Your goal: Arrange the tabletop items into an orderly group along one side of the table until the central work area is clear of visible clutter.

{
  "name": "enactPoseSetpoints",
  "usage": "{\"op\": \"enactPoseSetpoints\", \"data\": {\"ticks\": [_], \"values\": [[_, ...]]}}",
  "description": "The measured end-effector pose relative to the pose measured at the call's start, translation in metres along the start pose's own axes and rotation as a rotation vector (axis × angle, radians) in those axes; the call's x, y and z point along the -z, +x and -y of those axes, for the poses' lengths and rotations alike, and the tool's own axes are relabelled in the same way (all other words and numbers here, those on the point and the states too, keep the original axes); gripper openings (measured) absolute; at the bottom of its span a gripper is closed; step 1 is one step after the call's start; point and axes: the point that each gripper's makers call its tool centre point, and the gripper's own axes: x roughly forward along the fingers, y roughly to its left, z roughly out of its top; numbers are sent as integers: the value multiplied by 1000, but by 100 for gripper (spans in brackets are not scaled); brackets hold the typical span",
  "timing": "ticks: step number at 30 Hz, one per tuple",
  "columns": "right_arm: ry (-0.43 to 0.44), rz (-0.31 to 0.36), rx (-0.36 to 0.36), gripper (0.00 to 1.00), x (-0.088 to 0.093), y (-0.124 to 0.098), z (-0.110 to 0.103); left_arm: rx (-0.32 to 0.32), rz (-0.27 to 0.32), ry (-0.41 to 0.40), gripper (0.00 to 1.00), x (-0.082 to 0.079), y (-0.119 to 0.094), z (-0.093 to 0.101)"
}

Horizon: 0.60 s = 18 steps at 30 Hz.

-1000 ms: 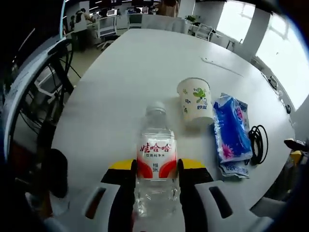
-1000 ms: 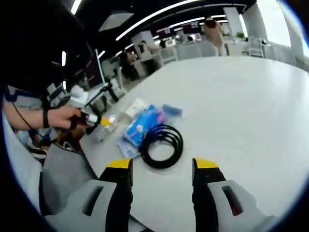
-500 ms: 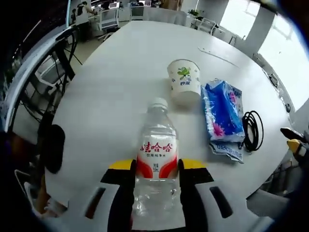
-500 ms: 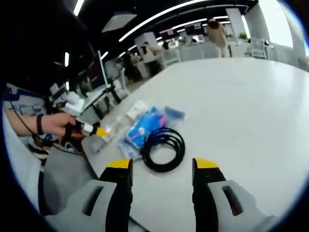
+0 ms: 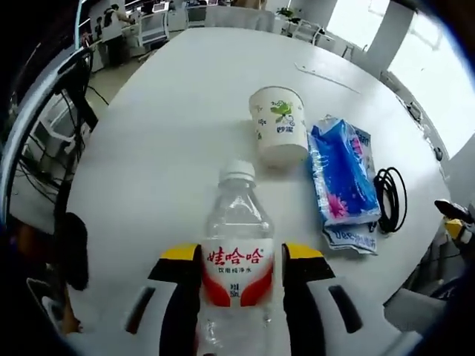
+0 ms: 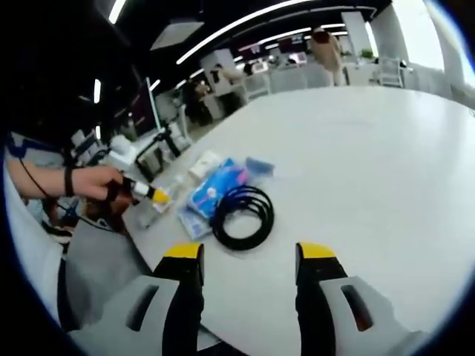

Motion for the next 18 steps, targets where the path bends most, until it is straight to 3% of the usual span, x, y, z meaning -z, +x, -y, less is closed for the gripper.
{"op": "enactPoseSetpoints", "data": {"ticks": [12, 18], "values": [[10, -6, 14, 47, 7, -3, -1, 17, 62, -18, 37, -3, -11, 1], [13, -9, 12, 47, 9, 0, -3, 34, 146, -31, 37, -16, -26, 7]]}}
